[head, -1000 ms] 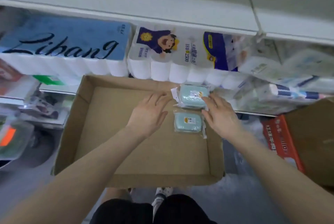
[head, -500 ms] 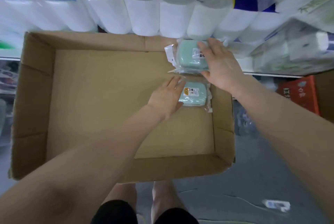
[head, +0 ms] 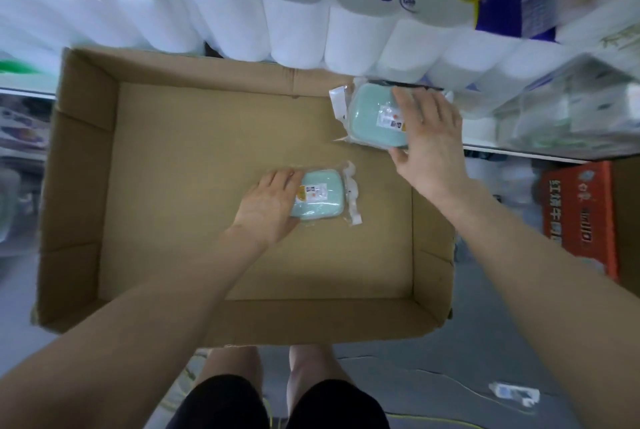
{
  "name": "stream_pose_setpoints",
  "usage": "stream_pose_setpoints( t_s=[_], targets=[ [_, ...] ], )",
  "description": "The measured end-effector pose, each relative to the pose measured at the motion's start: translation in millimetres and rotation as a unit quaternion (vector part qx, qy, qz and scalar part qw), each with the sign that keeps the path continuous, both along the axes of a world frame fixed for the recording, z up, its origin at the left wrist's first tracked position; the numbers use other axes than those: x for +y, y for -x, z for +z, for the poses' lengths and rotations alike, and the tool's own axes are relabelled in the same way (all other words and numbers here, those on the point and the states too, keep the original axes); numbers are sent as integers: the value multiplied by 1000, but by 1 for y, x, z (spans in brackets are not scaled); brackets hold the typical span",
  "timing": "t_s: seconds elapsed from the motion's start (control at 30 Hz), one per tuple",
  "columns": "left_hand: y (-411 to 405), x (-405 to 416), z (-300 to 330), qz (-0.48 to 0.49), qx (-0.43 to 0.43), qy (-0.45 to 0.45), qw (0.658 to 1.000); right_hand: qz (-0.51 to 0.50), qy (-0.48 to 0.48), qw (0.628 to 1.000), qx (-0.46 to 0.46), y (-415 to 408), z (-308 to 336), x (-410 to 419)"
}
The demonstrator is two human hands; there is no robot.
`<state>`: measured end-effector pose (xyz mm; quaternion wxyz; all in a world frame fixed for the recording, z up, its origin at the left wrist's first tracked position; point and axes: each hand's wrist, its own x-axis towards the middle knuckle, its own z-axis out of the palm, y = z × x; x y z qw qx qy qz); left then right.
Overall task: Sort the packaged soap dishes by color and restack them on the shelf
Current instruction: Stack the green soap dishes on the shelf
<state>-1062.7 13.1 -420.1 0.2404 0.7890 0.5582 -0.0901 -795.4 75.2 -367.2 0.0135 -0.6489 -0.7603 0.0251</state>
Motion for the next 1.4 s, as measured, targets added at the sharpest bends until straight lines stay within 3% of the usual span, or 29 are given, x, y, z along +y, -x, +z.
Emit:
stream_pose_setpoints(
  t_s=[0.1,0.27,0.43,0.53,0.6,0.7,0.83,0.97,1.17,1.3,1.4],
  targets=[
    [45,-8,5,80,26,9,996,26,-20,999,27,20,-1,-29],
    [91,-26,9,249,49,2,967,64,106,992,26,54,-31,-75],
    [88,-49,12,299,-26,-22,954,36,183,982,14,72,-54,-85],
    [78,-55,20,259,-39,12,965,35,189,981,-2,79,-58,-85],
    [78,-53,24,208,6,32,978,48,169,984,-15,82,-57,-83],
    [84,-37,23,33,100,-19,994,76,134,988,-10,86,-61,-79],
    [87,-5,13,-235,243,-64,939,89,148,985,-23,92,-73,-77],
    [86,11,0,-291,260,-68,918,86,170,981,-38,92,-73,-76],
    [90,0,8,-137,133,-40,981,66,151,986,-33,86,-45,-82],
    [98,-14,36,-23,94,4,995,82,119,989,-25,84,-5,-82],
    [100,-18,70,48,67,-18,996,104,76,991,-20,81,33,-75]
  ],
)
